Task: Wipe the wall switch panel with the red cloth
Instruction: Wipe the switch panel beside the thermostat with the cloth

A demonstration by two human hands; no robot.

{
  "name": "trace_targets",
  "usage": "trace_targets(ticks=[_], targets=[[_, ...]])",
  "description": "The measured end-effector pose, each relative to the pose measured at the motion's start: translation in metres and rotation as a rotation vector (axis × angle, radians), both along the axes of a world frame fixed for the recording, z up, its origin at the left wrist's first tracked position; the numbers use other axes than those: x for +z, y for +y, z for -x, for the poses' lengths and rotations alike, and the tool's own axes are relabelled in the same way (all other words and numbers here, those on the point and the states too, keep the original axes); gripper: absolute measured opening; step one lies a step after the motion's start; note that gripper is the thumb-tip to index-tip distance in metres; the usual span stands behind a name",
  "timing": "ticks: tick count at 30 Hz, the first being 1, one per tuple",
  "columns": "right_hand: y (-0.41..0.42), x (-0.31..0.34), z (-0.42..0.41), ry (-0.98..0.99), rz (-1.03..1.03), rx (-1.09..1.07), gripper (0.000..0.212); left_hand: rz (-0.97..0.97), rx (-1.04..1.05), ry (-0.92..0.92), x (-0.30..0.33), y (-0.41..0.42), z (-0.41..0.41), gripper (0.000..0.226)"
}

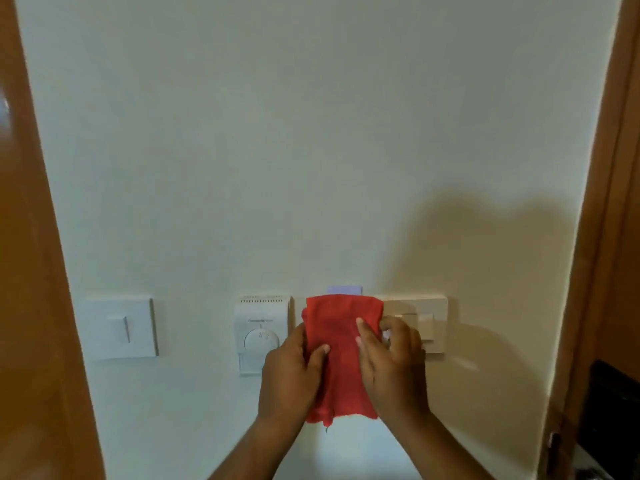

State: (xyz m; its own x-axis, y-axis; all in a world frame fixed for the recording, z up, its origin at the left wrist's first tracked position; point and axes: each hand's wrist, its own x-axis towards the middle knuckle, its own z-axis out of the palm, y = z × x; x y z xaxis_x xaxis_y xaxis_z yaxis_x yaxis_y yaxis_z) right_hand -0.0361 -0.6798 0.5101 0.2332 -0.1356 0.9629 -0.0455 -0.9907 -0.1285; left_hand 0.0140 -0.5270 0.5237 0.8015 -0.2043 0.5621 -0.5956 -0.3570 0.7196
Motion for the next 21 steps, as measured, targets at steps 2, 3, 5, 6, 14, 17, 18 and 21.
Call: trace_targets(ticks=[2,3,5,6,14,17,18,21], targets=[[0.001,-0.002,-0.003,0.04,0.027,-0.118,0.038,-0.045,0.052,0.008,-0.002,-0.001,0.001,0.02],[0.005,-0.004,-0.005,0.075,0.052,-0.154,0.044,-0.059,0.053,0.013,-0.001,0.0,0.005,0.017],[0.017,-0.007,-0.01,0.164,0.095,-0.2,0.058,-0.156,0.033,0.026,0.009,0.006,0.012,0.011],[0.025,-0.01,-0.014,0.209,0.109,-0.21,0.065,-0.283,0.037,0.019,0.016,0.012,0.014,0.014],[0.02,-0.017,-0.049,0.216,0.376,-0.175,0.077,-0.562,0.456,-0.614,0.124,0.075,-0.004,0.03],[-0.001,-0.01,-0.058,0.189,0.65,-0.159,0.074,-0.61,0.408,-0.864,0.153,0.062,-0.028,0.051],[-0.008,-0.004,-0.06,0.199,0.743,-0.153,0.074,-0.642,0.42,-0.924,0.16,0.058,-0.037,0.062],[-0.025,0.015,-0.066,0.223,1.007,-0.11,0.076,-0.735,0.517,-1.082,0.177,0.048,-0.068,0.087]])
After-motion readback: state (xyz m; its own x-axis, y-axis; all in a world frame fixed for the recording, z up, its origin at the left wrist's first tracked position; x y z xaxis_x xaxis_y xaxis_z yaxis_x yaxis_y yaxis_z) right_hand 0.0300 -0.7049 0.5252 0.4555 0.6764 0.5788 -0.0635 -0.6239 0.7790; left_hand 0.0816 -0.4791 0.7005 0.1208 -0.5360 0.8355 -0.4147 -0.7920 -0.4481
